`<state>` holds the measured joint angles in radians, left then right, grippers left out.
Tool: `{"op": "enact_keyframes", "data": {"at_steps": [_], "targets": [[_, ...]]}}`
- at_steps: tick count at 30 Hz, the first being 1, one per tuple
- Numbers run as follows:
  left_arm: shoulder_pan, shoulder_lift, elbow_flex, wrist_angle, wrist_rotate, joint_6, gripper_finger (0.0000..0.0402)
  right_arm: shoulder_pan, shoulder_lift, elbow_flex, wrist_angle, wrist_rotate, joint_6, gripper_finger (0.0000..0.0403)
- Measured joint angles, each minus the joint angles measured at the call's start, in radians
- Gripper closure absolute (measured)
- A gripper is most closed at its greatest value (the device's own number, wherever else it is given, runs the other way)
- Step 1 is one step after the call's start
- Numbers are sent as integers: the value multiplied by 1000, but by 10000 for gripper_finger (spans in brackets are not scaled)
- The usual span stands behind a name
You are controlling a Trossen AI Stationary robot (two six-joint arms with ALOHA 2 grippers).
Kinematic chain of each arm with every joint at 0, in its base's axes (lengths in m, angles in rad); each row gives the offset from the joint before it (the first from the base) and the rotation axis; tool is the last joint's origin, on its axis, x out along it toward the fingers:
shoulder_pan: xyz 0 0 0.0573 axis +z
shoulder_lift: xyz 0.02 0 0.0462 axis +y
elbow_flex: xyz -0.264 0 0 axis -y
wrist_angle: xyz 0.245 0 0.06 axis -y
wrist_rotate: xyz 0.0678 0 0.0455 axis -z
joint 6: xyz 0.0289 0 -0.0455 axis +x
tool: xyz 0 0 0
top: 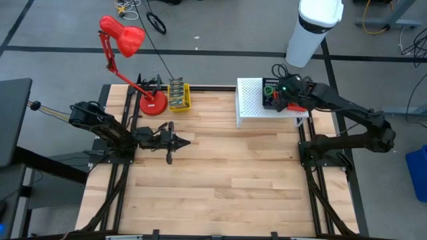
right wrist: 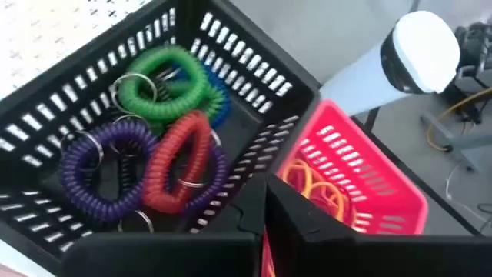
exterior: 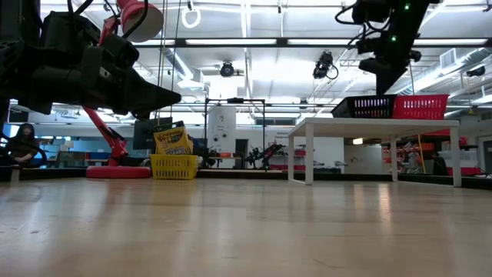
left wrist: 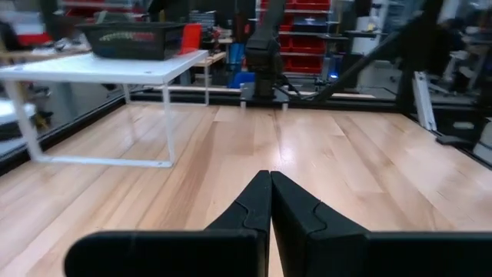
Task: Pick & Place Office Desk Supplies
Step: Put the yellow bin with crayon boxes onto the white shelf
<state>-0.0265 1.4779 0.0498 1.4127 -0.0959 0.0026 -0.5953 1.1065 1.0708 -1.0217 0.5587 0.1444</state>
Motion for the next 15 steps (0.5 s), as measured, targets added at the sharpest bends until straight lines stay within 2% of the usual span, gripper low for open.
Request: {"op": "enact_keyframes", "data": {"at_steps": [3,7,10,15], "targets": [[0,0,0,-8,-64,-46,391,9,-34,-14,64,-24,-31,399],[0,-47,-3,-12,-116,-34,393,103,-117,-31,160,-39,-46,395],[2,-136,-3,-66,-151,-44,395,219,-185,-57,259,-48,-47,399],[2,-320,-3,-326,-238,-31,395,465,-237,-165,456,-18,-47,399]]}}
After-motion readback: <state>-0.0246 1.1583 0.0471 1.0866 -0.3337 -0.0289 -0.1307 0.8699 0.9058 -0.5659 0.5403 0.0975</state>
